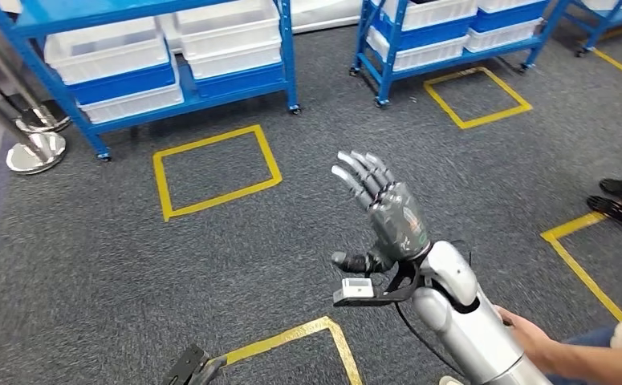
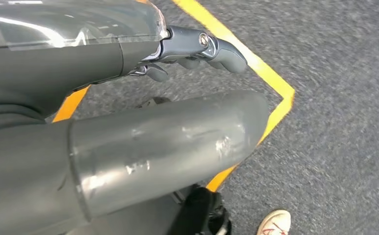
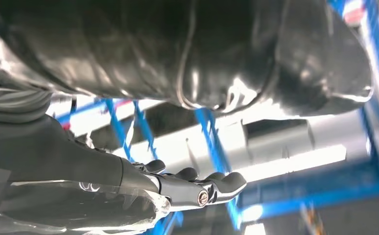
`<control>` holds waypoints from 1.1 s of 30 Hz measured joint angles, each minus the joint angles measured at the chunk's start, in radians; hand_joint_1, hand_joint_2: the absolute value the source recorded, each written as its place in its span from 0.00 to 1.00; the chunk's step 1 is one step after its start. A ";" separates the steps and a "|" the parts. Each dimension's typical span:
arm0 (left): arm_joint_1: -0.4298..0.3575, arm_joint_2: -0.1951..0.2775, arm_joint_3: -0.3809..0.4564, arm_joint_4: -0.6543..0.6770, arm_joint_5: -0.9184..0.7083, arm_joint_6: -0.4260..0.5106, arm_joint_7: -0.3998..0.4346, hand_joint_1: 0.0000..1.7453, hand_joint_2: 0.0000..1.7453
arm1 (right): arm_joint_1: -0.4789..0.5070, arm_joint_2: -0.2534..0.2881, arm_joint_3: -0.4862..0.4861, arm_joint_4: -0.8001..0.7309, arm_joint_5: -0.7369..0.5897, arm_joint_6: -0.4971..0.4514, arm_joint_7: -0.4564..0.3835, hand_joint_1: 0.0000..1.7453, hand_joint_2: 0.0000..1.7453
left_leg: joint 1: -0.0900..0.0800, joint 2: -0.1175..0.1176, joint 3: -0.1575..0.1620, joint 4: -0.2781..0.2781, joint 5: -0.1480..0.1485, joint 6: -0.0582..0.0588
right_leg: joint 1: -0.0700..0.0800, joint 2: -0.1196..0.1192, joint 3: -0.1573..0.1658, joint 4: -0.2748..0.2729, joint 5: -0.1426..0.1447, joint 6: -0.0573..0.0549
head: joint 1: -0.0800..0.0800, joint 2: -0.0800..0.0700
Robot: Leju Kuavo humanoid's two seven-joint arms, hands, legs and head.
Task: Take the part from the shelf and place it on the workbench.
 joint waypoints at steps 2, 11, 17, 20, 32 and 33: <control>0.003 0.002 0.000 0.000 0.000 -0.001 0.002 0.00 0.00 | 0.014 0.000 0.016 0.050 0.002 0.010 0.000 0.00 0.00 | 0.000 0.010 0.028 -0.053 0.041 0.001 | 0.001 -0.026 0.001 0.002 -0.004 0.002 | 0.000 0.000; 0.016 0.017 0.007 -0.005 0.007 0.004 0.010 0.00 0.00 | 0.056 0.007 0.063 0.265 -0.012 0.025 -0.008 0.00 0.00 | -0.010 0.030 0.148 -0.279 0.116 0.043 | 0.003 -0.039 0.001 0.049 -0.055 0.040 | 0.001 0.000; 0.043 0.025 0.009 -0.014 0.018 0.016 0.021 0.00 0.00 | 0.108 0.021 0.070 0.465 -0.024 0.011 -0.003 0.00 0.00 | -0.009 -0.047 0.149 -0.276 0.115 0.052 | -0.009 0.034 -0.115 0.251 -0.108 0.051 | 0.001 0.000; 0.060 0.028 0.010 -0.018 0.024 0.021 0.026 0.00 0.00 | 0.116 0.029 0.072 0.550 -0.024 0.004 0.005 0.00 0.00 | -0.008 -0.083 0.145 -0.263 0.108 0.041 | -0.016 0.082 -0.037 0.073 -0.020 0.047 | 0.001 0.000; 0.084 0.028 0.042 -0.019 0.084 0.077 0.041 0.00 1.00 | 0.110 0.050 0.090 1.017 0.034 0.313 0.389 0.00 0.00 | -0.002 0.004 0.026 -0.004 -0.009 0.000 | -0.005 -0.005 0.002 0.012 -0.015 0.005 | 0.000 0.000; 0.086 0.028 0.048 -0.018 0.091 0.083 0.045 0.00 1.00 | 0.113 0.051 0.082 1.044 -0.002 0.331 0.434 0.00 0.00 | -0.002 0.006 0.056 -0.054 0.020 0.002 | -0.005 -0.009 0.003 0.013 -0.017 0.006 | 0.000 0.000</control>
